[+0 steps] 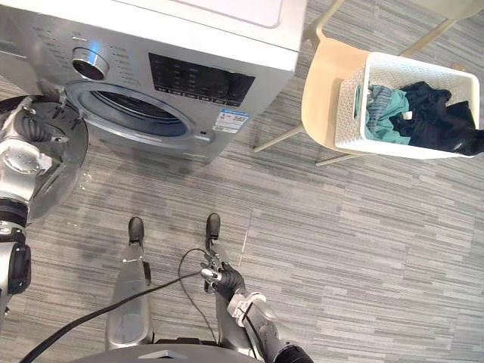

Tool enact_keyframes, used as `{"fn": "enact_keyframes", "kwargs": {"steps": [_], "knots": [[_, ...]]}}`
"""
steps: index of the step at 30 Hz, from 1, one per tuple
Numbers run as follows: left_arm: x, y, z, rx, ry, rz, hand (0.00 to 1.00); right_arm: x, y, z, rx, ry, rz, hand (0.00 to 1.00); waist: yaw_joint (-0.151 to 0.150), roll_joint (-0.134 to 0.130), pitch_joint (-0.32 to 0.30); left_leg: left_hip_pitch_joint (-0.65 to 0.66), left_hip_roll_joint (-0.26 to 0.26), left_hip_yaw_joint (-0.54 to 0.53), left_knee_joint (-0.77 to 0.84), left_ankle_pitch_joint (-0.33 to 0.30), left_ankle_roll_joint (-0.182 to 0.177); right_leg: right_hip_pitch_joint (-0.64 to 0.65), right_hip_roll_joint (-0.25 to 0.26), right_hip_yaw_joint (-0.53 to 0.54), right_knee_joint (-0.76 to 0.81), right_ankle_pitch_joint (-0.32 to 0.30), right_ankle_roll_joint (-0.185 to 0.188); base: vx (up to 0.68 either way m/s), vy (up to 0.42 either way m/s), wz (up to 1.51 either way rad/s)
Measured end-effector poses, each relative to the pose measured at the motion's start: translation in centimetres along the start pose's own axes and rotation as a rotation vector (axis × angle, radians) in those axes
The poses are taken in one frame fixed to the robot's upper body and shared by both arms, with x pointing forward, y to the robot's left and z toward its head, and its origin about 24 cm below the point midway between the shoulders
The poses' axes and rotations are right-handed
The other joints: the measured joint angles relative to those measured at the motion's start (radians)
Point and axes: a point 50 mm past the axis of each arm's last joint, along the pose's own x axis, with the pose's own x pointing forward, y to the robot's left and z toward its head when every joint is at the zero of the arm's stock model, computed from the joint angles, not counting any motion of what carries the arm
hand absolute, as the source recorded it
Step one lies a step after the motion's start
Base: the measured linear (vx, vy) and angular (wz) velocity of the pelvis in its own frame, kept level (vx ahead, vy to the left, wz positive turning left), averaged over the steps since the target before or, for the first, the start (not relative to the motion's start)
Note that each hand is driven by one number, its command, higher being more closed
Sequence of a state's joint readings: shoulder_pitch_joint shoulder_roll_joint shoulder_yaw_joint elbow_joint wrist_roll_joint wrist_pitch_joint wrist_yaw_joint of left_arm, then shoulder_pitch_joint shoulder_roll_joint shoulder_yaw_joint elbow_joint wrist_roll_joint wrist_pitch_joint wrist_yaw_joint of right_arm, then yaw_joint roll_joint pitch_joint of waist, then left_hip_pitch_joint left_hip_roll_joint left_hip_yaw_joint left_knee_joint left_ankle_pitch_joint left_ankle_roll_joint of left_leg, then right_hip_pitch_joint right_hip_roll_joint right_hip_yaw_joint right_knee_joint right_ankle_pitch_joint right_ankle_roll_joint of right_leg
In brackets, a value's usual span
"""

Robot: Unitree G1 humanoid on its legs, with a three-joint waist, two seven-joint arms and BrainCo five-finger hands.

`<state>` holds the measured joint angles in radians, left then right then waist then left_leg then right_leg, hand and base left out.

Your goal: Pick up the laundry basket with both hands and put the clothes into the washing machine.

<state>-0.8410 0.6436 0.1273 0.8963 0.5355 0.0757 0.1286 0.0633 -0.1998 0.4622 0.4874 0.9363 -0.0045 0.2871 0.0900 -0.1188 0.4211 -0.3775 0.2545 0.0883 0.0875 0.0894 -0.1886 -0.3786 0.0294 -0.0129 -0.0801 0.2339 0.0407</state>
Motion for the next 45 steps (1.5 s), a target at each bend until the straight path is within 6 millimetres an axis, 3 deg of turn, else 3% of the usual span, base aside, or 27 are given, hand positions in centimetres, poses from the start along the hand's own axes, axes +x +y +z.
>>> {"fn": "enact_keyframes", "kwargs": {"steps": [8, 10, 13, 15, 16, 18, 20, 21, 22, 23, 25, 26, 27, 28, 29, 30, 31, 32, 34, 35, 37, 38, 39, 41, 42, 43, 45], "knots": [[-0.3, 0.3, -1.9, -0.045, 0.065, 0.014, 0.00, -0.2, -0.6, -0.2, 0.011, 0.004, -0.035, 0.00, 0.015, -0.002, 0.002, 0.048, 0.014, 0.012, -0.003, -0.004, -0.008, 0.038, 0.017, 0.009, 0.000, -0.008, -0.009, -0.02, -0.012, -0.05], [-0.9, 0.0, -3.3, -0.073, 0.086, 0.021, 0.00, -0.3, -1.0, -0.3, 0.017, 0.003, -0.057, 0.00, 0.013, -0.003, 0.002, 0.060, 0.016, 0.026, 0.007, -0.015, -0.007, 0.046, 0.019, 0.024, 0.000, -0.008, -0.009, -0.01, 0.020, -0.24], [-3.5, -2.0, -7.3, -0.176, 0.182, 0.029, 0.00, -0.3, -1.8, -0.3, -0.004, -0.012, -0.112, 0.00, 0.015, 0.003, 0.002, 0.092, 0.046, 0.063, 0.131, -0.104, -0.008, 0.086, 0.043, 0.075, 0.031, -0.032, -0.015, 0.01, 0.038, -0.61], [-7.2, -6.3, -11.3, -0.273, 0.339, -0.062, 0.00, -0.7, -3.0, 0.3, -0.030, -0.050, -0.200, 0.00, 0.010, 0.022, 0.001, 0.123, 0.077, 0.096, 0.244, -0.189, -0.002, 0.097, 0.068, 0.119, 0.119, -0.082, -0.012, 0.01, 0.084, -0.72], [-10.6, -10.0, -13.4, -0.327, 0.457, -0.154, 0.00, -1.2, -4.1, 1.0, -0.043, -0.083, -0.270, 0.00, 0.001, 0.035, 0.001, 0.137, 0.087, 0.114, 0.301, -0.234, 0.002, 0.091, 0.077, 0.142, 0.186, -0.117, -0.002, 0.00, 0.126, -0.62], [-17.5, -16.1, -15.5, -0.409, 0.668, -0.325, 0.00, -2.4, -6.2, 1.2, -0.069, -0.082, -0.426, 0.00, -0.004, 0.040, 0.000, 0.154, 0.093, 0.146, 0.393, -0.306, 0.014, 0.055, 0.082, 0.176, 0.347, -0.208, 0.003, -0.02, 0.152, -0.48], [-22.7, -19.2, -16.5, -0.440, 0.815, -0.427, 0.00, -3.8, -8.0, 0.4, -0.057, -0.039, -0.553, 0.00, -0.007, 0.041, -0.001, 0.160, 0.096, 0.153, 0.459, -0.351, 0.027, 0.041, 0.078, 0.182, 0.437, -0.264, 0.018, -0.01, 0.123, -0.13], [-24.7, -19.7, -17.2, -0.455, 0.886, -0.437, 0.00, -4.3, -8.6, -0.1, -0.042, -0.017, -0.596, 0.00, -0.004, 0.043, -0.009, 0.165, 0.106, 0.159, 0.468, -0.359, 0.033, 0.048, 0.077, 0.182, 0.437, -0.279, 0.026, 0.04, 0.053, -0.09], [-27.3, -19.6, -18.7, -0.474, 0.985, -0.413, 0.00, -5.1, -9.4, -0.9, -0.015, 0.010, -0.661, 0.00, 0.008, 0.056, -0.028, 0.173, 0.123, 0.168, 0.461, -0.356, 0.034, 0.024, 0.059, 0.143, 0.537, -0.329, -0.020, 0.05, -0.012, -0.10], [-28.2, -19.6, -19.1, -0.471, 1.018, -0.414, 0.00, -5.3, -9.6, -1.1, -0.008, 0.018, -0.680, 0.00, 0.009, 0.053, -0.034, 0.188, 0.123, 0.173, 0.457, -0.355, 0.033, 0.010, 0.039, 0.117, 0.638, -0.364, -0.027, 0.08, -0.074, -0.09], [-32.3, -18.9, -21.3, -0.402, 1.126, -0.431, 0.00, -6.3, -10.3, -2.4, 0.008, 0.068, -0.745, 0.00, -0.004, 0.061, -0.111, 0.249, 0.138, 0.218, 0.451, -0.352, 0.026, 0.044, -0.095, 0.048, 0.807, -0.434, -0.017, 0.11, -0.124, -0.18], [-33.3, -18.8, -21.6, -0.389, 1.150, -0.441, 0.00, -6.5, -10.4, -2.6, 0.011, 0.078, -0.752, 0.00, -0.005, 0.064, -0.135, 0.259, 0.145, 0.232, 0.452, -0.350, 0.021, 0.056, -0.131, 0.033, 0.799, -0.429, -0.023, 0.12, -0.173, -0.55], [-34.8, -18.9, -21.9, -0.379, 1.192, -0.460, 0.00, -6.7, -10.6, -2.7, 0.000, 0.086, -0.767, 0.00, -0.006, 0.073, -0.170, 0.282, 0.148, 0.262, 0.449, -0.340, 0.000, 0.074, -0.158, -0.013, 0.746, -0.431, 0.017, 0.10, -0.171, -0.69], [-35.4, -19.0, -22.1, -0.374, 1.217, -0.467, 0.00, -6.7, -10.7, -2.6, 0.000, 0.083, -0.770, 0.00, -0.004, 0.073, -0.188, 0.300, 0.148, 0.268, 0.423, -0.328, 0.000, 0.083, -0.145, -0.052, 0.711, -0.435, 0.011, 0.10, -0.249, -1.23], [-36.9, -19.3, -22.2, -0.360, 1.266, -0.497, 0.00, -6.8, -11.0, -2.2, -0.015, 0.082, -0.783, 0.00, -0.005, 0.102, -0.219, 0.326, 0.151, 0.280, 0.349, -0.288, 0.034, 0.097, -0.124, -0.069, 0.605, -0.423, 0.010, 0.10, -0.314, -1.40], [-37.8, -19.7, -22.0, -0.344, 1.280, -0.531, 0.00, -6.6, -11.4, -1.5, -0.053, 0.092, -0.795, 0.00, -0.014, 0.136, -0.236, 0.355, 0.168, 0.324, 0.273, -0.226, 0.051, 0.107, -0.137, -0.132, 0.523, -0.433, 0.006, 0.08, -0.316, -1.23], [-37.9, -19.7, -22.0, -0.331, 1.273, -0.538, 0.00, -6.8, -11.7, -1.2, -0.064, 0.096, -0.811, 0.00, -0.029, 0.143, -0.237, 0.363, 0.167, 0.344, 0.248, -0.186, 0.029, 0.107, -0.184, -0.214, 0.544, -0.463, 0.003, 0.04, -0.281, -0.82], [-37.9, -19.2, -22.4, -0.290, 1.236, -0.563, 0.00, -7.2, -11.8, -1.5, -0.080, 0.119, -0.831, 0.00, -0.040, 0.131, -0.241, 0.391, 0.146, 0.358, 0.228, -0.141, -0.003, 0.107, -0.228, -0.276, 0.555, -0.410, 0.039, 0.02, -0.269, -0.64], [-38.4, -19.7, -22.0, -0.297, 1.220, -0.590, 0.00, -7.7, -12.1, -1.4, -0.134, 0.121, -0.848, 0.00, -0.054, 0.168, -0.269, 0.416, 0.213, 0.347, 0.231, -0.087, 0.025, 0.112, -0.143, -0.249, 0.556, -0.424, 0.003, 0.00, -0.304, -0.73], [-38.0, -19.8, -21.8, -0.313, 1.213, -0.579, 0.00, -7.7, -12.1, -1.4, -0.137, 0.121, -0.859, 0.00, -0.056, 0.160, -0.268, 0.415, 0.225, 0.347, 0.245, -0.062, 0.054, 0.115, -0.131, -0.245, 0.556, -0.430, -0.004, -0.02, -0.245, -0.47], [-36.6, -20.0, -21.2, -0.357, 1.166, -0.554, 0.00, -7.8, -12.0, -1.0, -0.151, 0.092, -0.871, 0.00, -0.066, 0.143, -0.264, 0.388, 0.278, 0.350, 0.365, 0.004, 0.155, 0.141, -0.091, -0.232, 0.529, -0.433, -0.040, -0.04, -0.294, -0.38], [-36.6, -20.1, -21.1, -0.363, 1.163, -0.553, 0.00, -7.9, -11.9, -0.9, -0.154, 0.085, -0.872, 0.00, -0.066, 0.143, -0.264, 0.382, 0.281, 0.350, 0.392, -0.006, 0.157, 0.143, -0.085, -0.228, 0.527, -0.434, -0.043, -0.05, -0.237, -0.61], [-36.8, -20.3, -20.9, -0.373, 1.165, -0.553, 0.00, -8.0, -11.8, -0.2, -0.175, 0.047, -0.878, 0.00, -0.065, 0.142, -0.264, 0.361, 0.277, 0.336, 0.521, -0.067, 0.172, 0.154, -0.063, -0.197, 0.513, -0.436, -0.048, -0.03, -0.118, -0.72], [-37.5, -20.4, -20.9, -0.377, 1.183, -0.559, 0.00, -8.2, -11.4, 1.1, -0.205, -0.026, -0.867, 0.00, -0.068, 0.142, -0.263, 0.331, 0.200, 0.257, 0.656, -0.173, 0.171, 0.178, -0.028, -0.156, 0.487, -0.421, -0.074, -0.04, -0.134, -0.81], [-38.2, -20.4, -20.9, -0.382, 1.194, -0.559, 0.00, -8.2, -11.0, 2.0, -0.223, -0.074, -0.853, 0.00, -0.063, 0.146, -0.261, 0.317, 0.122, 0.198, 0.688, -0.227, 0.157, 0.186, 0.005, -0.120, 0.472, -0.410, -0.101, -0.03, -0.069, -1.10], [-39.0, -20.2, -21.1, -0.378, 1.216, -0.559, 0.00, -7.5, -10.2, 3.3, -0.241, -0.135, -0.818, 0.00, -0.054, 0.153, -0.257, 0.314, 0.067, 0.155, 0.699, -0.264, 0.174, 0.189, 0.049, -0.078, 0.454, -0.398, -0.122, 0.00, -0.056, -1.37], [-40.0, -19.9, -21.5, -0.371, 1.252, -0.560, 0.00, -6.4, -8.8, 4.8, -0.256, -0.217, -0.763, 0.00, -0.046, 0.150, -0.255, 0.313, 0.035, 0.062, 0.717, -0.255, 0.159, 0.202, 0.079, -0.032, 0.413, -0.385, -0.143, 0.05, -0.007, -1.10]]}}
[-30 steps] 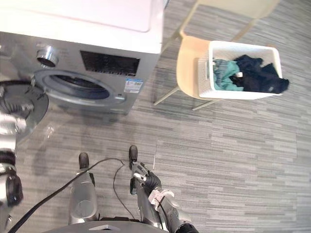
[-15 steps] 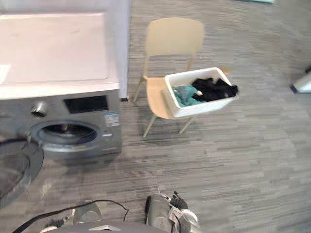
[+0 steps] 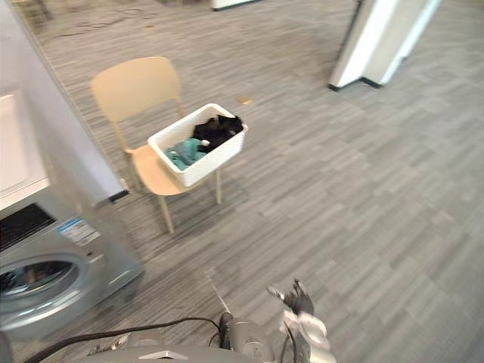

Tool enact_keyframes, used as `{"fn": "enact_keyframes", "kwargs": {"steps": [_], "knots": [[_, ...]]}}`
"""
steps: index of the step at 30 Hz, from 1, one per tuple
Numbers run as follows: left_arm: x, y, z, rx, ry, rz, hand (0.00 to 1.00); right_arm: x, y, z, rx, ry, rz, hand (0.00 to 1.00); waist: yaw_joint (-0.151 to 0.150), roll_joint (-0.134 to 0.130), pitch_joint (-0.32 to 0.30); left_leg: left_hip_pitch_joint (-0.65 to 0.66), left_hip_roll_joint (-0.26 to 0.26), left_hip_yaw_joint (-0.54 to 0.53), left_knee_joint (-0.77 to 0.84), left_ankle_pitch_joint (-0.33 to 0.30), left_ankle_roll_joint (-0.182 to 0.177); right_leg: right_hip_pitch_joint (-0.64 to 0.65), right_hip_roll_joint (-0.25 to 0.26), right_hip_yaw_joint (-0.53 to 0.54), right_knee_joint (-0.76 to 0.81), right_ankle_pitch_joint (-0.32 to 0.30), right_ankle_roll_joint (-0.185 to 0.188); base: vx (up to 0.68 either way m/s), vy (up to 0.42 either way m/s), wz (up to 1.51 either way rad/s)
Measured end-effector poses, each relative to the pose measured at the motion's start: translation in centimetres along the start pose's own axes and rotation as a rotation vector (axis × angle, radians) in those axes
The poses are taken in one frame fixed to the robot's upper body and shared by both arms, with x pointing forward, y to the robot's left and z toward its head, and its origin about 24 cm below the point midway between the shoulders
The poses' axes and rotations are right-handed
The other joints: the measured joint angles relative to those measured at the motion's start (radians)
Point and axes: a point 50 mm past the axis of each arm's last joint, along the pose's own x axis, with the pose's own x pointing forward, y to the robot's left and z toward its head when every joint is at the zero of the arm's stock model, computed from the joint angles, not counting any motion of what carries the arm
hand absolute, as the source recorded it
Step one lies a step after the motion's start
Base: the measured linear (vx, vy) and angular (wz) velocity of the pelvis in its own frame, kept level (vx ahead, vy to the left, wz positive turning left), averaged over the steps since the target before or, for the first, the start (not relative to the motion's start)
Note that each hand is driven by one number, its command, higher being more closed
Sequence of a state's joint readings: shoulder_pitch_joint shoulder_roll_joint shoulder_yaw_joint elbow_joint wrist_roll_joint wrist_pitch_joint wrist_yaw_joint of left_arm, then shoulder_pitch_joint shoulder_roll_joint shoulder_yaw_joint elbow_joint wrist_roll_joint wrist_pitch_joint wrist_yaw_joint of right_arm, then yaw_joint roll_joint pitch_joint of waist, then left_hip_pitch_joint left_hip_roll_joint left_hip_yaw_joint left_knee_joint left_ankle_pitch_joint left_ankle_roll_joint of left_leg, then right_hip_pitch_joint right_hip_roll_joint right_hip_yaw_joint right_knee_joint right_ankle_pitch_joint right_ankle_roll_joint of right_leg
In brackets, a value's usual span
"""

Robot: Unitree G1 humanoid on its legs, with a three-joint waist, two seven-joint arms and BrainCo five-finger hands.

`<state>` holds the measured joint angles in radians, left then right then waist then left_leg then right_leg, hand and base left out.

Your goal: Pick up the laundry basket with both hands and put the clothes into the washing machine.

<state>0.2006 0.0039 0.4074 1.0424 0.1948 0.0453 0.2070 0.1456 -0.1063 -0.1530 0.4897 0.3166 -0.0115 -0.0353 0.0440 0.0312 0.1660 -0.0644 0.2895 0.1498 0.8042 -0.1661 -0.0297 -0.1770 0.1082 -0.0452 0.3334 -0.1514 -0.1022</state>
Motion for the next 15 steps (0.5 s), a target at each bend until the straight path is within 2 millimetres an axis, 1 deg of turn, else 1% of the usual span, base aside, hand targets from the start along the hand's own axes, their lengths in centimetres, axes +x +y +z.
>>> {"fn": "enact_keyframes", "kwargs": {"steps": [1, 2, 3, 4, 5, 6, 7, 8, 9, 10, 11, 12, 13, 14, 15], "knots": [[0.0, 0.0, -0.1, -0.036, 0.008, 0.000, 0.00, 0.0, 1.5, 1.8, 0.022, -0.088, 0.043, 0.00, 0.011, -0.005, 0.013, -0.034, -0.055, -0.028, 0.000, -0.140, -0.029, 0.011, 0.002, 0.034, -0.047, 0.011, -0.018, 0.06, 0.034, -0.65], [-0.1, -0.1, -0.1, -0.042, 0.007, 0.000, 0.00, -0.1, 1.9, 2.7, 0.030, -0.128, 0.053, 0.00, 0.011, -0.003, 0.022, -0.052, -0.075, -0.025, -0.013, -0.173, -0.030, 0.021, 0.001, 0.039, -0.065, 0.016, -0.027, 0.07, 0.085, -0.43], [-0.2, -0.4, -0.1, -0.057, 0.006, -0.005, 0.00, -0.5, 2.7, 4.5, 0.056, -0.213, 0.072, 0.00, 0.011, 0.000, 0.043, -0.093, -0.101, -0.006, -0.044, -0.206, -0.021, 0.041, 0.000, 0.043, -0.094, 0.019, -0.033, 0.05, 0.114, -0.03], [-0.3, -0.9, -0.2, -0.077, 0.013, -0.015, 0.00, -0.9, 3.5, 6.3, 0.075, -0.302, 0.086, 0.00, 0.018, 0.019, 0.045, -0.137, -0.117, 0.036, -0.090, -0.211, -0.013, 0.052, -0.001, 0.046, -0.112, 0.023, -0.041, 0.03, 0.128, 0.01], [-0.4, -1.1, -0.2, -0.082, 0.013, -0.022, 0.00, -1.2, 3.8, 7.1, 0.083, -0.345, 0.096, 0.00, 0.022, 0.015, 0.048, -0.148, -0.125, 0.053, -0.134, -0.209, -0.016, 0.047, -0.001, 0.047, -0.117, 0.020, -0.035, -0.01, 0.132, -0.22], [-0.7, -1.8, -0.7, -0.095, 0.023, -0.040, 0.00, -1.5, 4.4, 8.9, 0.090, -0.433, 0.126, 0.00, 0.045, 0.063, 0.032, -0.153, -0.114, 0.077, -0.297, -0.181, -0.025, 0.061, 0.039, 0.046, -0.128, 0.015, -0.020, 0.03, 0.086, -0.60], [-0.8, -2.1, -1.3, -0.102, 0.046, -0.048, 0.00, -1.5, 5.1, 9.5, 0.113, -0.455, 0.149, 0.00, 0.071, 0.069, 0.040, -0.140, -0.095, 0.112, -0.295, -0.165, -0.021, 0.039, 0.048, 0.041, -0.034, -0.009, 0.009, 0.15, 0.112, -0.95], [-0.6, -1.1, -1.9, -0.089, 0.065, -0.028, 0.00, -1.6, 7.2, 9.8, 0.160, -0.472, 0.195, 0.00, 0.081, 0.010, 0.030, -0.105, -0.139, 0.151, -0.306, -0.173, -0.009, 0.023, -0.006, 0.038, 0.162, -0.080, 0.044, 0.22, 0.061, -0.58], [-0.5, 0.0, -2.3, -0.074, 0.076, -0.002, 0.00, -1.7, 7.8, 9.6, 0.180, -0.467, 0.203, 0.00, 0.072, -0.035, 0.019, -0.098, -0.181, 0.150, -0.297, -0.182, 0.007, 0.065, -0.052, 0.050, 0.164, -0.144, 0.071, 0.29, 0.057, -0.22], [-0.4, 0.4, -2.5, -0.066, 0.082, 0.006, 0.00, -1.7, 8.0, 9.5, 0.174, -0.463, 0.205, 0.00, 0.072, -0.050, 0.013, -0.097, -0.195, 0.150, -0.286, -0.191, 0.023, 0.073, -0.066, 0.050, 0.158, -0.174, 0.113, 0.26, 0.034, 0.18], [-0.3, 0.6, -2.4, -0.059, 0.079, 0.010, 0.00, -1.5, 8.3, 8.8, 0.155, -0.431, 0.209, 0.00, 0.072, -0.059, -0.002, -0.084, -0.201, 0.149, -0.288, -0.206, 0.023, 0.074, -0.069, 0.060, 0.186, -0.185, 0.144, 0.26, 0.027, -0.03], [-0.2, 0.8, -2.0, -0.044, 0.067, 0.012, 0.00, -1.5, 8.8, 8.3, 0.143, -0.410, 0.227, 0.00, 0.076, -0.069, -0.008, -0.064, -0.203, 0.160, -0.297, -0.216, 0.030, 0.034, -0.070, 0.067, 0.323, -0.192, 0.264, 0.25, 0.028, -0.06], [-0.2, 0.9, -1.9, -0.031, 0.062, 0.009, 0.00, -1.6, 9.1, 8.1, 0.126, -0.405, 0.234, 0.00, 0.075, -0.067, -0.005, -0.047, -0.202, 0.158, -0.297, -0.222, 0.035, 0.005, -0.073, 0.065, 0.415, -0.170, 0.329, 0.29, 0.003, 0.04], [-0.2, 0.7, -1.7, -0.003, 0.053, 0.000, 0.00, -1.7, 9.1, 7.7, 0.100, -0.393, 0.235, 0.00, 0.063, -0.060, 0.003, -0.002, -0.201, 0.143, -0.296, -0.233, 0.052, -0.030, -0.093, 0.036, 0.561, -0.091, 0.375, 0.29, 0.007, 0.32], [-0.2, 0.7, -1.6, 0.022, 0.044, -0.005, 0.00, -1.8, 8.8, 7.1, 0.093, -0.377, 0.226, 0.00, 0.052, -0.057, 0.005, 0.036, -0.203, 0.124, -0.296, -0.242, 0.067, -0.038, -0.119, -0.017, 0.643, -0.033, 0.361, 0.34, -0.025, 0.68]]}}
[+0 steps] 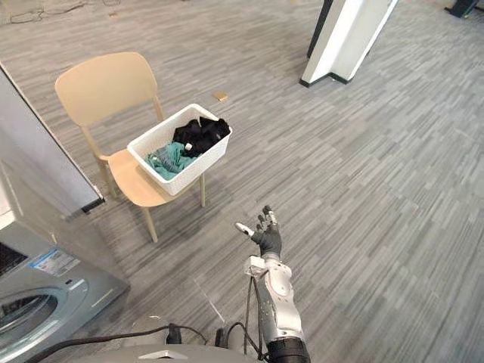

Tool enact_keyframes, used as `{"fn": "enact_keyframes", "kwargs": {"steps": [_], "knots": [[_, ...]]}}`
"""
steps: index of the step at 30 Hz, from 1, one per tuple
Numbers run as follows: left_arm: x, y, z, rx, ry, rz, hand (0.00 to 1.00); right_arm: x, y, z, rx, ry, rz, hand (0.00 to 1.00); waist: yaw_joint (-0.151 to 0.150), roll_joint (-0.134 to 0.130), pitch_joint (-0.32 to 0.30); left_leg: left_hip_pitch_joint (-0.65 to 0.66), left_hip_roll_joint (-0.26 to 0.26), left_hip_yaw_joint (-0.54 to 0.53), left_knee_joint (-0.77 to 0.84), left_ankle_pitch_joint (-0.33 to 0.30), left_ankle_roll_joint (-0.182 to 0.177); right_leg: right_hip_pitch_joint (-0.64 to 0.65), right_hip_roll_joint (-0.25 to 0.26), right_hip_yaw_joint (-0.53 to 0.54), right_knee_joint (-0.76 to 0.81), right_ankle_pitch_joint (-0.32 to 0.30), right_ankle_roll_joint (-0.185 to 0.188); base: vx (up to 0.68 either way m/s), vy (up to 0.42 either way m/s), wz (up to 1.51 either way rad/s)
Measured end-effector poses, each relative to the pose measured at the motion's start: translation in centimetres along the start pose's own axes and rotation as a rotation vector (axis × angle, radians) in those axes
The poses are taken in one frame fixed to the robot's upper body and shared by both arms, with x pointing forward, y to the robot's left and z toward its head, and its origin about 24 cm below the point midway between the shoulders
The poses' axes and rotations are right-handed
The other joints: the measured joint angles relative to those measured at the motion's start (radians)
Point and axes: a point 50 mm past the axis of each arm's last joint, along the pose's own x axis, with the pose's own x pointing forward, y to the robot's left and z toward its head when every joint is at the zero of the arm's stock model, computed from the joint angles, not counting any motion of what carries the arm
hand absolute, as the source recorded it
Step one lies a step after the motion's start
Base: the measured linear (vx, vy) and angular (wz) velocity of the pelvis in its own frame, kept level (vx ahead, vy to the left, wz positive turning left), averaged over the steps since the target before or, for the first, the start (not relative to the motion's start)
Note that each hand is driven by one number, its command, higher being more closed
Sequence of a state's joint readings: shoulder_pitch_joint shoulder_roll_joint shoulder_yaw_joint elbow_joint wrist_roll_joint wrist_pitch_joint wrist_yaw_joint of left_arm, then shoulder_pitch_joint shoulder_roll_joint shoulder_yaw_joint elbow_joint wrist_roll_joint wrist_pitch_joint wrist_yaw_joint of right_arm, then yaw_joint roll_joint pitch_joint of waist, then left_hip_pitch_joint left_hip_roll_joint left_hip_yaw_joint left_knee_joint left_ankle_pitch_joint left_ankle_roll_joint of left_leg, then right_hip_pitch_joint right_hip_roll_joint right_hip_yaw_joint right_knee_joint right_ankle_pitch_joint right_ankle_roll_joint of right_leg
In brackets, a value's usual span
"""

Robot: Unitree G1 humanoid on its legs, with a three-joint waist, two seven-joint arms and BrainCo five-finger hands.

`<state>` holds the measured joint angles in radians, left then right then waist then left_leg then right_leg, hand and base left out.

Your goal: Pick up the laundry basket with both hands and put the clothes into the washing machine.

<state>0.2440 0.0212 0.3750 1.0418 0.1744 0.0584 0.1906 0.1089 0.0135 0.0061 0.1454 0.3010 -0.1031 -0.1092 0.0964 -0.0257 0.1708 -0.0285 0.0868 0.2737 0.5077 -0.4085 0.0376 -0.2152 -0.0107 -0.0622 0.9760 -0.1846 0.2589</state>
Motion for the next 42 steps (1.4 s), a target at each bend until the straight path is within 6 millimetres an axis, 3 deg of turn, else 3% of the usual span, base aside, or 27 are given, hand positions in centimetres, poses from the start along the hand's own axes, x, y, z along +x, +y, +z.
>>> {"fn": "enact_keyframes", "kwargs": {"steps": [1, 4, 5, 8, 9, 10, 11, 12, 13, 14, 15, 17, 18, 19, 21, 22, 24, 25, 28, 29, 31, 32, 34, 36, 38, 39, 42], "knots": [[0.0, 0.1, 0.4, 0.025, -0.020, -0.001, 0.00, -0.5, -0.5, -0.5, -0.042, 0.021, -0.010, 0.00, -0.015, 0.001, -0.003, 0.040, -0.005, -0.032, -0.003, -0.005, 0.003, -0.008, -0.042, -0.068, 0.091, 0.030, -0.056, 0.38, -0.082, 0.77], [0.2, 0.1, 2.7, 0.038, -0.101, 0.000, 0.00, -0.5, -1.1, 0.2, -0.116, -0.005, -0.002, 0.00, -0.024, -0.008, -0.008, 0.095, 0.003, -0.121, -0.049, 0.000, -0.012, -0.095, -0.122, -0.147, 0.137, -0.064, -0.191, 0.37, -0.157, 0.77], [0.2, -0.2, 3.3, 0.048, -0.119, -0.006, 0.00, -0.5, -1.1, 0.7, -0.124, -0.024, 0.003, 0.00, -0.030, -0.002, -0.006, 0.107, 0.013, -0.151, -0.073, 0.007, -0.025, -0.123, -0.137, -0.146, 0.084, -0.090, -0.208, 0.43, -0.284, 0.85], [0.1, -0.7, 3.9, 0.090, -0.149, -0.022, 0.00, 0.0, -0.8, 1.9, -0.128, -0.073, 0.019, 0.00, -0.043, 0.017, 0.004, 0.152, 0.066, -0.218, -0.119, 0.016, -0.043, -0.169, -0.140, -0.052, -0.222, -0.082, -0.194, 0.38, -0.328, 0.66], [0.1, -0.6, 4.0, 0.097, -0.151, -0.014, 0.00, 0.2, -0.6, 2.6, -0.123, -0.101, 0.026, 0.00, -0.042, 0.018, 0.004, 0.168, 0.088, -0.234, -0.123, 0.017, -0.045, -0.170, -0.136, 0.032, -0.417, -0.013, -0.180, 0.41, -0.443, 0.58], [0.2, -0.1, 4.1, 0.113, -0.158, -0.001, 0.00, 0.2, -0.5, 3.2, -0.116, -0.132, 0.024, 0.00, -0.043, -0.002, -0.005, 0.175, 0.097, -0.259, -0.123, 0.013, -0.084, -0.133, -0.143, 0.126, -0.641, 0.094, -0.167, 0.49, -0.549, 0.68], [0.3, 0.3, 4.1, 0.121, -0.161, 0.008, 0.00, 0.1, -0.7, 3.6, -0.118, -0.147, 0.018, 0.00, -0.045, -0.002, -0.005, 0.190, 0.109, -0.282, -0.124, 0.002, -0.106, -0.107, -0.137, 0.131, -0.665, 0.210, -0.091, 0.41, -0.458, 0.63], [0.1, -1.1, 4.0, 0.115, -0.155, -0.024, 0.00, 0.2, -1.5, 4.1, -0.141, -0.160, 0.002, 0.00, -0.035, 0.051, 0.000, 0.201, 0.137, -0.329, -0.133, -0.006, -0.129, -0.088, -0.102, 0.106, -0.642, 0.195, -0.100, 0.27, -0.317, 0.39], [-0.1, -1.6, 3.8, 0.109, -0.152, -0.032, 0.00, 0.3, -1.8, 4.5, -0.149, -0.177, -0.007, 0.00, -0.034, 0.046, 0.003, 0.195, 0.113, -0.352, -0.151, 0.000, -0.137, -0.095, -0.102, 0.113, -0.617, 0.169, -0.105, 0.27, -0.331, 0.55], [-0.1, -1.5, 3.8, 0.109, -0.154, -0.029, 0.00, -0.2, -2.2, 5.6, -0.149, -0.221, -0.022, 0.00, -0.043, 0.060, -0.004, 0.174, 0.090, -0.367, -0.176, 0.055, -0.136, -0.114, -0.100, 0.119, -0.531, 0.105, -0.119, 0.24, -0.375, 0.68], [-0.1, -1.5, 3.8, 0.114, -0.154, -0.024, 0.00, -0.9, -2.1, 6.3, -0.150, -0.253, -0.015, 0.00, -0.042, 0.055, -0.009, 0.188, 0.090, -0.398, -0.195, 0.087, -0.168, -0.141, -0.107, 0.115, -0.417, 0.029, -0.123, 0.20, -0.323, 0.78], [-0.1, -1.4, 3.6, 0.084, -0.143, -0.013, 0.00, -1.5, -1.7, 7.2, -0.144, -0.298, 0.001, 0.00, -0.047, 0.061, -0.018, 0.191, 0.122, -0.477, -0.191, 0.087, -0.169, -0.149, -0.105, 0.064, -0.313, -0.063, -0.139, 0.26, -0.364, 0.96], [-0.2, -1.6, 3.4, 0.027, -0.129, -0.006, 0.00, -1.5, -1.7, 7.1, -0.172, -0.298, -0.002, 0.00, -0.056, 0.074, -0.025, 0.161, 0.163, -0.537, -0.140, 0.095, -0.169, -0.110, -0.099, -0.018, -0.306, -0.093, -0.165, 0.25, -0.315, 1.24], [-0.2, -1.7, 3.4, -0.001, -0.123, -0.003, 0.00, -1.6, -1.7, 7.1, -0.189, -0.298, -0.002, 0.00, -0.056, 0.074, -0.026, 0.133, 0.177, -0.563, -0.092, 0.106, -0.157, -0.088, -0.093, -0.055, -0.308, -0.105, -0.175, 0.21, -0.311, 1.29], [-0.2, -1.4, 3.3, -0.070, -0.114, 0.018, 0.00, -2.0, -1.1, 7.5, -0.230, -0.323, 0.020, 0.00, -0.037, 0.063, -0.022, 0.005, 0.201, -0.602, 0.137, 0.199, -0.059, -0.014, -0.067, -0.146, -0.330, -0.127, -0.211, 0.19, -0.379, 0.97], [-0.2, -0.9, 2.6, -0.102, -0.092, 0.039, 0.00, -2.1, -0.3, 7.9, -0.247, -0.348, 0.046, 0.00, -0.023, 0.050, -0.021, -0.060, 0.234, -0.573, 0.235, 0.319, 0.006, 0.041, -0.034, -0.182, -0.370, -0.128, -0.240, 0.14, -0.338, 0.57], [-0.2, -0.6, 2.3, -0.107, -0.083, 0.056, 0.00, -1.9, -0.3, 8.1, -0.250, -0.361, 0.042, 0.00, -0.003, 0.036, -0.016, -0.081, 0.277, -0.506, 0.262, 0.411, 0.045, 0.102, -0.017, -0.211, -0.426, -0.119, -0.261, 0.15, -0.298, 0.44], [-0.2, -0.5, 2.2, -0.101, -0.082, 0.059, 0.00, -1.6, -1.1, 8.4, -0.300, -0.372, -0.003, 0.00, 0.002, 0.029, -0.007, -0.130, 0.292, -0.411, 0.333, 0.375, 0.046, 0.150, -0.023, -0.248, -0.483, -0.110, -0.275, 0.09, -0.199, 0.54], [-0.3, -0.6, 1.9, -0.056, -0.083, 0.047, 0.00, -0.9, -3.0, 8.3, -0.401, -0.355, -0.096, 0.00, 0.003, 0.030, -0.007, -0.182, 0.241, -0.247, 0.311, 0.315, 0.064, 0.193, -0.037, -0.280, -0.562, -0.116, -0.284, 0.05, -0.082, 0.55], [-0.2, -0.5, 1.6, -0.045, -0.076, 0.047, 0.00, -0.7, -3.3, 8.1, -0.415, -0.344, -0.106, 0.00, 0.002, 0.027, -0.008, -0.176, 0.238, -0.238, 0.288, 0.304, 0.054, 0.198, -0.041, -0.282, -0.575, -0.115, -0.284, 0.05, 0.012, 0.46], [-0.2, -0.7, 1.3, -0.029, -0.061, 0.033, 0.00, -0.1, -3.6, 8.9, -0.481, -0.364, -0.119, 0.00, -0.013, 0.033, 0.006, -0.184, 0.195, -0.192, 0.136, 0.226, -0.022, 0.206, -0.058, -0.292, -0.617, -0.101, -0.292, 0.07, 0.045, 0.59], [-0.2, -0.8, 1.2, -0.022, -0.059, 0.029, 0.00, 0.3, -3.6, 9.2, -0.487, -0.373, -0.120, 0.00, -0.019, 0.035, 0.014, -0.187, 0.177, -0.186, 0.092, 0.221, -0.030, 0.215, -0.060, -0.292, -0.631, -0.099, -0.291, 0.08, 0.109, 0.55], [-0.2, -1.0, 1.2, -0.001, -0.062, 0.019, 0.00, 1.3, -3.6, 10.2, -0.539, -0.407, -0.125, 0.00, -0.007, 0.037, 0.015, -0.203, 0.086, -0.192, -0.118, 0.262, -0.053, 0.232, -0.086, -0.298, -0.659, -0.094, -0.262, 0.11, 0.175, 0.23], [-0.1, -0.5, 0.3, 0.018, -0.028, 0.027, 0.00, 1.8, -2.7, 10.5, -0.538, -0.425, -0.106, 0.00, 0.017, 0.029, 0.016, -0.175, 0.033, -0.215, -0.177, 0.349, -0.096, 0.252, -0.098, -0.253, -0.667, -0.105, -0.229, 0.26, 0.212, 0.06], [0.0, -0.5, 1.1, 0.020, -0.050, 0.026, 0.00, 2.1, -2.3, 11.3, -0.557, -0.459, -0.098, 0.00, 0.004, 0.007, 0.024, -0.188, 0.002, -0.228, -0.145, 0.336, -0.074, 0.264, -0.091, -0.181, -0.704, -0.083, -0.210, 0.29, 0.160, 0.37], [0.1, -0.2, 1.6, 0.020, -0.063, 0.033, 0.00, 2.4, -1.9, 11.7, -0.568, -0.476, -0.089, 0.00, 0.010, 0.006, 0.031, -0.200, -0.003, -0.219, -0.103, 0.316, -0.063, 0.292, -0.091, -0.151, -0.744, -0.053, -0.187, 0.19, 0.166, 0.09], [0.1, -0.4, 1.6, 0.021, -0.065, 0.023, 0.00, 2.7, -0.9, 12.1, -0.579, -0.496, -0.042, 0.00, 0.014, 0.008, 0.030, -0.178, -0.016, -0.195, -0.053, 0.237, -0.051, 0.330, -0.112, -0.131, -0.752, -0.049, -0.174, 0.21, 0.172, -0.09]]}}
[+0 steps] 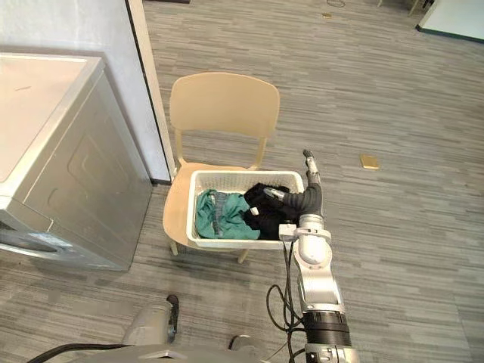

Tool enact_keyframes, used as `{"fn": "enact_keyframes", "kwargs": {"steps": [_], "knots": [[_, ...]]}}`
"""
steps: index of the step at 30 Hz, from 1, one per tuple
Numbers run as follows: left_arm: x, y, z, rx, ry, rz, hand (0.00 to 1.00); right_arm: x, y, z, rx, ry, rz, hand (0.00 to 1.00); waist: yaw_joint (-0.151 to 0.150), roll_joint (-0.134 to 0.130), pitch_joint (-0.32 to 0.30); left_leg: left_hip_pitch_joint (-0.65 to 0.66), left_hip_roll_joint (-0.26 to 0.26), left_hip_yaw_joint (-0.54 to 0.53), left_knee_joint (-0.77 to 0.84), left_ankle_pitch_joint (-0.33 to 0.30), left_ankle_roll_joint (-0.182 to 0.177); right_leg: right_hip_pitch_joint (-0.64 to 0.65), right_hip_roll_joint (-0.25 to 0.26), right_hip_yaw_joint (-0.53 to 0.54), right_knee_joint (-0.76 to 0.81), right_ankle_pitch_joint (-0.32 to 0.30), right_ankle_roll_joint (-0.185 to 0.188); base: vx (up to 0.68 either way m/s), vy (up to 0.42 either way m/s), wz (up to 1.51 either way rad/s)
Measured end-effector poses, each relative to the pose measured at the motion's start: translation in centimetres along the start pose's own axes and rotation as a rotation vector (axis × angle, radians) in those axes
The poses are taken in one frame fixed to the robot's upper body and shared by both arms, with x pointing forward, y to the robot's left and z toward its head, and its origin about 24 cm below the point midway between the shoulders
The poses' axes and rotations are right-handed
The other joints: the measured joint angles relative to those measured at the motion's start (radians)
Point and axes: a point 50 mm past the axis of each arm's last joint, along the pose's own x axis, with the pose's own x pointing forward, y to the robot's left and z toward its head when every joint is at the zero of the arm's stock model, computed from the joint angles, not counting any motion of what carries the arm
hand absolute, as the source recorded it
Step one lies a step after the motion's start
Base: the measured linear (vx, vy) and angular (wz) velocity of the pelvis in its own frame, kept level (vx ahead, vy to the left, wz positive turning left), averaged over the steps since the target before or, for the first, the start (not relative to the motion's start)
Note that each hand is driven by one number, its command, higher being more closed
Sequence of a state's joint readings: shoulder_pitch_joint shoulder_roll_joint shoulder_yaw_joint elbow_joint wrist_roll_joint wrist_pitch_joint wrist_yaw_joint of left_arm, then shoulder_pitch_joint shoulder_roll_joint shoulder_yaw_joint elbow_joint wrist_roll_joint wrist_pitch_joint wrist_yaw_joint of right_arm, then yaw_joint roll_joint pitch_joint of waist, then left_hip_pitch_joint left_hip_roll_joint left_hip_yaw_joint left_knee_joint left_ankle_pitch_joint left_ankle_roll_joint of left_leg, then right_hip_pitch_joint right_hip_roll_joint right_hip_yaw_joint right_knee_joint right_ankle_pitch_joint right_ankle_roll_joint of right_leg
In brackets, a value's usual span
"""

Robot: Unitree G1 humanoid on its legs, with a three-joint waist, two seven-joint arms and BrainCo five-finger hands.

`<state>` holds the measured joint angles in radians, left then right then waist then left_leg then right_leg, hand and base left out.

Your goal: Pick up the laundry basket with both hands and put the clothes into the washing machine.

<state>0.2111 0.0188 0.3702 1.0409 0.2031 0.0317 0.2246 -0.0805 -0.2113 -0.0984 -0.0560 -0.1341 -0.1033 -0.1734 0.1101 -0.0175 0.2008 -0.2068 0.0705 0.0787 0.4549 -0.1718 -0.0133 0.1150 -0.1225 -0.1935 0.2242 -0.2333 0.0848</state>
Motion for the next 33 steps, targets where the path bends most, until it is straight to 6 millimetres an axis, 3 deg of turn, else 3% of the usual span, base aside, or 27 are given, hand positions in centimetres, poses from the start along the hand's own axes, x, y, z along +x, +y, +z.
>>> {"fn": "enact_keyframes", "kwargs": {"steps": [1, 3, 5, 6, 9, 11, 13, 14, 15, 16, 18, 21, 25, 26, 29, 33], "knots": [[0.0, 0.0, 0.0, 0.002, -0.001, -0.001, 0.00, -0.1, 0.1, 0.0, -0.008, 0.001, 0.012, 0.00, -0.001, 0.000, 0.000, 0.007, -0.005, 0.001, -0.005, -0.018, 0.001, -0.001, -0.006, 0.004, 0.014, -0.005, 0.008, 0.16, 0.150, -0.19], [0.1, 0.0, 0.2, 0.040, -0.014, -0.022, 0.00, -0.8, 0.4, -0.8, -0.035, 0.032, 0.060, 0.00, -0.006, -0.003, -0.002, 0.031, -0.031, 0.011, -0.012, -0.060, 0.017, -0.076, -0.041, 0.038, 0.195, -0.029, 0.017, 0.16, 0.159, -0.13], [0.2, 0.3, 0.5, 0.100, -0.032, -0.031, 0.00, -1.9, 1.2, -2.0, -0.044, 0.087, 0.130, 0.00, -0.013, -0.012, 0.000, 0.077, -0.059, 0.030, -0.034, -0.069, 0.036, -0.201, -0.086, 0.084, 0.482, 0.007, -0.034, 0.19, 0.153, 0.01], [0.3, 0.6, 0.7, 0.128, -0.044, -0.034, 0.00, -2.4, 2.1, -2.7, -0.046, 0.120, 0.187, 0.00, -0.030, -0.014, 0.001, 0.103, -0.065, 0.028, -0.035, -0.075, 0.048, -0.245, -0.098, 0.103, 0.590, 0.057, -0.063, 0.18, 0.091, 0.11], [0.5, 0.8, 2.7, 0.159, -0.114, -0.032, 0.00, -3.3, 3.6, -3.3, -0.076, 0.142, 0.341, 0.00, -0.048, -0.015, 0.001, 0.127, -0.055, -0.001, -0.047, -0.077, 0.052, -0.315, -0.079, 0.100, 0.695, -0.005, -0.071, 0.15, 0.002, 0.21], [0.5, 0.7, 4.0, 0.167, -0.156, -0.031, 0.00, -3.7, 4.1, -4.0, -0.146, 0.156, 0.443, 0.00, -0.052, -0.012, 0.003, 0.139, -0.040, -0.020, -0.060, -0.072, 0.044, -0.348, -0.048, 0.094, 0.632, -0.056, -0.065, 0.14, -0.095, 0.29], [0.5, 0.3, 4.8, 0.174, -0.186, -0.049, 0.00, -5.0, 4.2, -5.5, -0.194, 0.218, 0.555, 0.00, -0.052, -0.004, 0.009, 0.147, -0.011, -0.028, -0.060, -0.070, 0.039, -0.351, -0.026, 0.095, 0.397, -0.062, -0.049, 0.11, -0.166, 0.20], [0.5, 0.2, 4.8, 0.178, -0.189, -0.054, 0.00, -5.4, 4.4, -5.9, -0.198, 0.236, 0.582, 0.00, -0.051, -0.015, 0.006, 0.148, -0.007, -0.028, -0.058, -0.070, 0.029, -0.346, -0.025, 0.097, 0.307, -0.035, -0.043, 0.10, -0.195, 0.12], [0.6, 0.8, 4.9, 0.187, -0.194, -0.047, 0.00, -6.3, 4.7, -6.3, -0.203, 0.258, 0.632, 0.00, -0.048, -0.037, 0.011, 0.148, -0.015, -0.030, -0.056, -0.077, -0.005, -0.326, -0.032, 0.103, 0.137, 0.142, -0.023, 0.11, -0.275, 0.14], [0.5, 0.1, 5.0, 0.182, -0.192, -0.063, 0.00, -6.9, 4.8, -7.0, -0.221, 0.291, 0.684, 0.00, -0.052, -0.016, 0.020, 0.141, 0.014, -0.054, -0.056, -0.102, -0.045, -0.315, -0.004, 0.086, 0.123, 0.172, 0.009, 0.09, -0.273, 0.11], [0.5, 0.1, 5.2, 0.177, -0.202, -0.063, 0.00, -7.9, 5.2, -7.7, -0.262, 0.315, 0.777, 0.00, -0.048, -0.001, 0.022, 0.110, 0.057, -0.055, -0.067, -0.099, -0.055, -0.324, 0.041, 0.074, 0.074, 0.189, -0.013, 0.03, -0.224, -0.05], [0.5, 0.1, 5.7, 0.172, -0.222, -0.060, 0.00, -8.3, 6.0, -8.7, -0.318, 0.349, 0.856, 0.00, -0.039, -0.003, 0.031, 0.096, 0.071, -0.055, -0.142, -0.051, -0.092, -0.354, 0.061, 0.069, 0.040, 0.215, -0.032, 0.00, -0.159, -0.05], [0.5, -0.4, 7.2, 0.168, -0.260, -0.063, 0.00, -6.9, 6.4, -8.6, -0.461, 0.293, 0.907, 0.00, -0.028, 0.010, 0.074, 0.066, 0.064, -0.081, -0.159, -0.022, -0.095, -0.359, 0.055, 0.040, 0.013, 0.240, -0.037, -0.05, -0.057, 0.30], [0.4, -0.8, 8.5, 0.154, -0.293, -0.064, 0.00, -5.4, 7.2, -8.0, -0.533, 0.231, 0.912, 0.00, -0.027, 0.014, 0.103, 0.025, 0.053, -0.116, -0.157, -0.003, -0.094, -0.373, 0.046, 0.010, 0.003, 0.251, -0.038, -0.12, -0.040, 0.61], [0.1, -1.4, 10.1, 0.131, -0.338, -0.061, 0.00, -2.1, 8.6, -6.6, -0.658, 0.119, 0.868, 0.00, -0.002, 0.019, 0.161, -0.023, 0.042, -0.151, -0.145, 0.016, -0.095, -0.398, 0.037, -0.019, -0.006, 0.269, -0.043, -0.08, -0.017, 0.42], [-0.1, -1.5, 10.6, 0.120, -0.362, -0.055, 0.00, 2.3, 9.1, -4.4, -0.767, 0.018, 0.754, 0.00, 0.022, 0.050, 0.227, -0.067, 0.036, -0.175, -0.123, 0.026, -0.093, -0.406, 0.035, -0.039, -0.032, 0.297, -0.045, -0.09, 0.005, 0.16]]}}
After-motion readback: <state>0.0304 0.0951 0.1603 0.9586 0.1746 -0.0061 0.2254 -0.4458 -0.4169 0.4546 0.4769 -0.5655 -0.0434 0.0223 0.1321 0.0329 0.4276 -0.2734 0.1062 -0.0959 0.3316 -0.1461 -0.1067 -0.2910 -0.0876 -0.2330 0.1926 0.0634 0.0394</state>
